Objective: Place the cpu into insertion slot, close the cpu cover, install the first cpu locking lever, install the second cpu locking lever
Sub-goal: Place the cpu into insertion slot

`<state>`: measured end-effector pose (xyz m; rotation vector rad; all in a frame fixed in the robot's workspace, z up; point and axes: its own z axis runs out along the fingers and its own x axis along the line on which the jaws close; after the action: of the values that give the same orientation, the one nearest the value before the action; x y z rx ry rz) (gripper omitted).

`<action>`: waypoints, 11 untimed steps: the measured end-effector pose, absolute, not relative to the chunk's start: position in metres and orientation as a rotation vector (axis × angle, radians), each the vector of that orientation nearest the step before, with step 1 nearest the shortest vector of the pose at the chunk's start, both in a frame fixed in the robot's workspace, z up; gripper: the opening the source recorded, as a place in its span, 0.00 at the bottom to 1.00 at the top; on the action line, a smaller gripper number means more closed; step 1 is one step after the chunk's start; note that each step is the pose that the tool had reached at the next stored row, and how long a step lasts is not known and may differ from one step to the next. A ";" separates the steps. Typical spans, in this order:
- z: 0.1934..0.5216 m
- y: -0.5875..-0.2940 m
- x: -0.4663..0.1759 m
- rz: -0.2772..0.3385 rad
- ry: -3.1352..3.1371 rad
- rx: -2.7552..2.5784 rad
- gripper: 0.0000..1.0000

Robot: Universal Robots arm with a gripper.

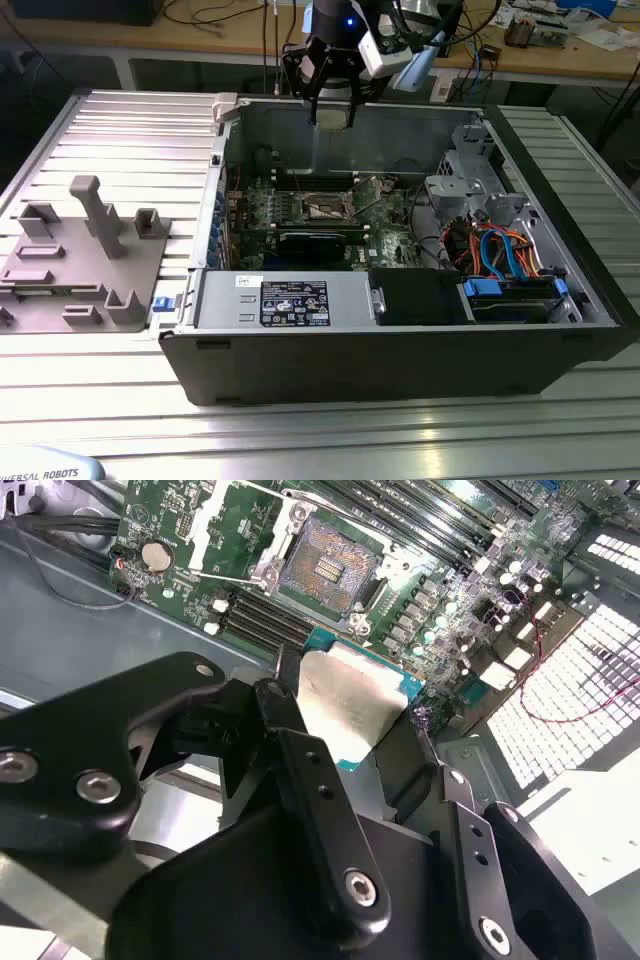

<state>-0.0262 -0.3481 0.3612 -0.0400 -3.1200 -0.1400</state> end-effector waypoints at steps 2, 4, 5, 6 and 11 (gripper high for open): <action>0.361 -0.348 -0.026 -0.140 -3.120 -0.040 0.54; 0.361 -0.348 -0.026 -0.140 -3.120 -0.040 0.54; 0.358 -0.348 -0.026 -0.140 -3.120 -0.040 0.54; 0.355 -0.348 -0.027 -0.140 -3.120 -0.040 0.54; 0.354 -0.348 -0.027 -0.140 -3.120 -0.040 0.54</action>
<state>-0.0266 -0.3481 0.3539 -0.0400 -3.1200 -0.1400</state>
